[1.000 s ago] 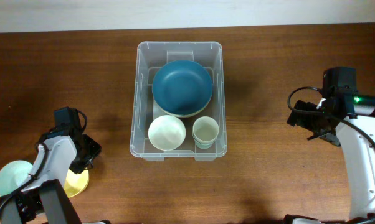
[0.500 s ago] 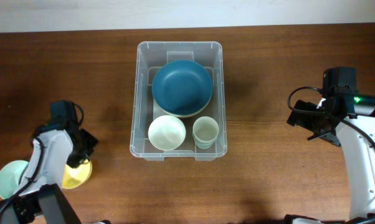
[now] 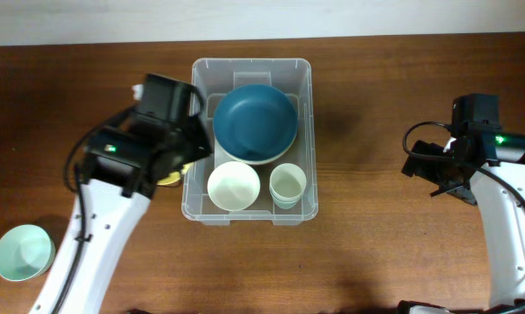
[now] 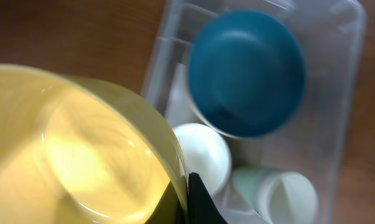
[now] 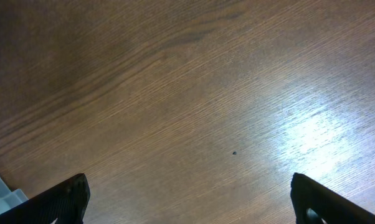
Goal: Pack container
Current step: 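Lower the yellow bowl into the white bowl and release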
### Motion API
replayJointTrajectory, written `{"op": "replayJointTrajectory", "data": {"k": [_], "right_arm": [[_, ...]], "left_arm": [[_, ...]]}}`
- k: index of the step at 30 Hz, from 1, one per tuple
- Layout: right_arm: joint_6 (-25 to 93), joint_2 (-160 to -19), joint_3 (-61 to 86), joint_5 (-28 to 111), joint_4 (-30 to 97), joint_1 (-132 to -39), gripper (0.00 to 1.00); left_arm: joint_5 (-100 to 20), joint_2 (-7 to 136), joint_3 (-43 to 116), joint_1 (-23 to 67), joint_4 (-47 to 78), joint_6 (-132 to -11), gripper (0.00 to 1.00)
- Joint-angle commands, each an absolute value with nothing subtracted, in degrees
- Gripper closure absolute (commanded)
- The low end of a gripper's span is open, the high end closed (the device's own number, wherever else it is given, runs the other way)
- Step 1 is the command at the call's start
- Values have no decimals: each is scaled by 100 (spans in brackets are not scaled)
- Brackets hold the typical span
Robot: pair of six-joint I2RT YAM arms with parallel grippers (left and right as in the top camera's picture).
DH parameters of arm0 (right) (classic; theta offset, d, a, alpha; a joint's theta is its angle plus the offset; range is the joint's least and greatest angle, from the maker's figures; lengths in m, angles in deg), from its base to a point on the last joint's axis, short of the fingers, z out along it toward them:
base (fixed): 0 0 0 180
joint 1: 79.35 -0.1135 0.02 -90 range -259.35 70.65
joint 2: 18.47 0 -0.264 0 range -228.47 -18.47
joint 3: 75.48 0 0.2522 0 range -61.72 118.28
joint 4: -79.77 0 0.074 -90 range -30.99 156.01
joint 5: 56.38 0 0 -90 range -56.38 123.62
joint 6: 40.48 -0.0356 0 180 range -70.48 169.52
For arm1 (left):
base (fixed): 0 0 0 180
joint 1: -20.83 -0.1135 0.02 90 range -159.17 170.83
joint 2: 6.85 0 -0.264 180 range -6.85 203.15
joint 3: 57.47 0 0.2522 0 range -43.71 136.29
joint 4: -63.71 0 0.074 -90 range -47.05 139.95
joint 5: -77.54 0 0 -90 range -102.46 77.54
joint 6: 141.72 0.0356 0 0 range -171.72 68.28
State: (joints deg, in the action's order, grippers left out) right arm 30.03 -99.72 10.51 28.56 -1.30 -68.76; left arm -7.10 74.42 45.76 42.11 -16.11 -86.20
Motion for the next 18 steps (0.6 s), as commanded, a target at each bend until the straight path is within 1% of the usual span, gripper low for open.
{"op": "replayJointTrajectory", "data": {"k": [1, 5, 7, 17, 18], "right_arm": [[2973, -9880, 1136, 2852, -130, -6846, 1], [2975, -9880, 1136, 2867, -130, -6846, 1], [2975, -9880, 1134, 2867, -132, -6846, 1], [2975, -9880, 1131, 2867, -130, -6846, 1], [2975, -9880, 1131, 2867, -130, -6846, 1]], "left_arm": [[-716, 7770, 4651, 4876, -1550, -8528, 99], [-863, 8493, 4651, 5488, -1565, -8132, 99], [-865, 8721, 4651, 5571, -1561, -8132, 99], [-891, 9547, 4651, 5555, -1515, -8134, 99], [-891, 9569, 4651, 5555, -1517, -8134, 98]]}}
